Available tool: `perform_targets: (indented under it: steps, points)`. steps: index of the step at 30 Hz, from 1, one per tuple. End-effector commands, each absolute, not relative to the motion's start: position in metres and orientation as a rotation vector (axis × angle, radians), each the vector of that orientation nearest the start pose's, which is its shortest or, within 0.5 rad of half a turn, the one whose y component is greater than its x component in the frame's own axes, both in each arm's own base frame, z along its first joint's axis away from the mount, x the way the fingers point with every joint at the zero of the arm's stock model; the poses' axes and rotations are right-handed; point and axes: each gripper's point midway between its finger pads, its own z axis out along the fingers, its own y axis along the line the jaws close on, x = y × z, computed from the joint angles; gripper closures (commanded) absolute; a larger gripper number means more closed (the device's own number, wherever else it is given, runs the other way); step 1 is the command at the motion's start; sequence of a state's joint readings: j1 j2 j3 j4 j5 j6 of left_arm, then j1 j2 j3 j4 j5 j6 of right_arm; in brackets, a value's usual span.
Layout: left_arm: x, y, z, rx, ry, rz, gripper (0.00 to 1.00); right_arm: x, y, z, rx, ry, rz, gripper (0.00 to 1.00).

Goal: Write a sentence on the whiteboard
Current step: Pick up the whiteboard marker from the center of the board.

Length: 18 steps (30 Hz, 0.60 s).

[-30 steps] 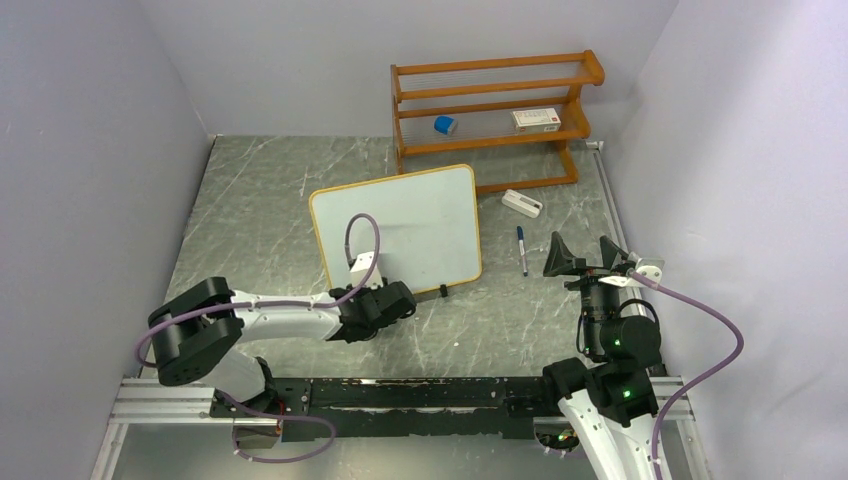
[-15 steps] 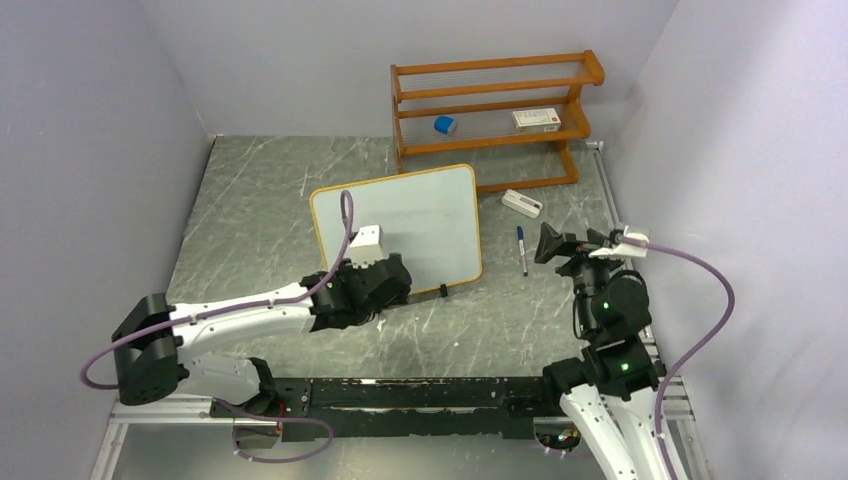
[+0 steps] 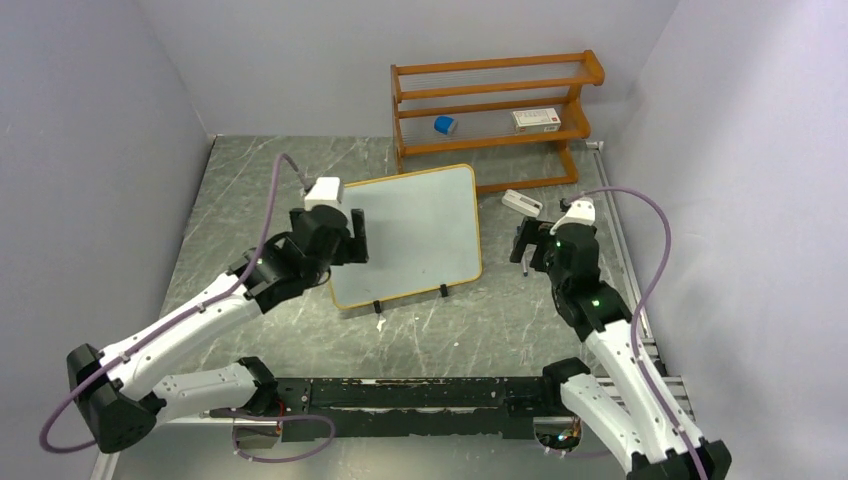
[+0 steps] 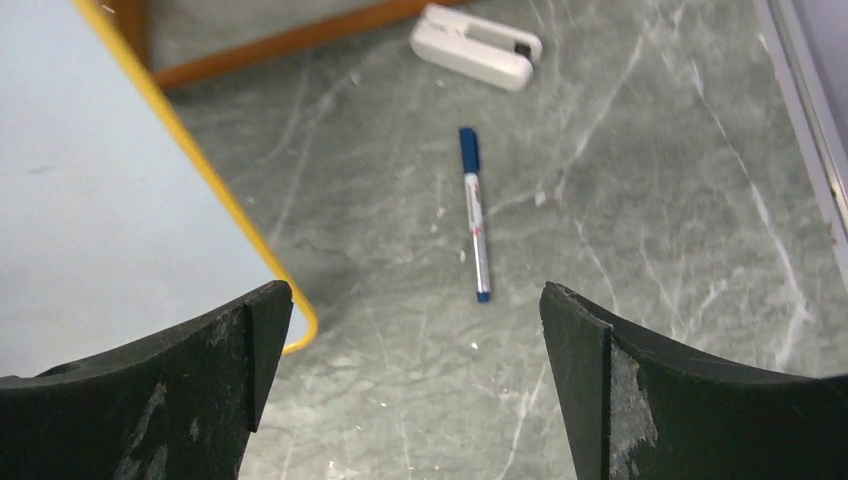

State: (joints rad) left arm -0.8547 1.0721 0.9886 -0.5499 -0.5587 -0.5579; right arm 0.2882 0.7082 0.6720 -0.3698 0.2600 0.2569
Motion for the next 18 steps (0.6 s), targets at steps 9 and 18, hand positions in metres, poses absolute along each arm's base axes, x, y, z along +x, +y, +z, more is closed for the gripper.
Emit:
perform_targets:
  steps: [9, 18]
  points:
    - [0.268, -0.131, 0.285, 0.093, 1.866, -0.239, 0.12, 0.302, 0.023, 0.133, 0.255, 2.267, -0.1, 0.07]
    - [0.254, -0.114, 0.303, 0.072, 1.744, -0.273, 0.11, 0.328, 0.02, 0.075, 0.271, 2.466, -0.095, 0.34]
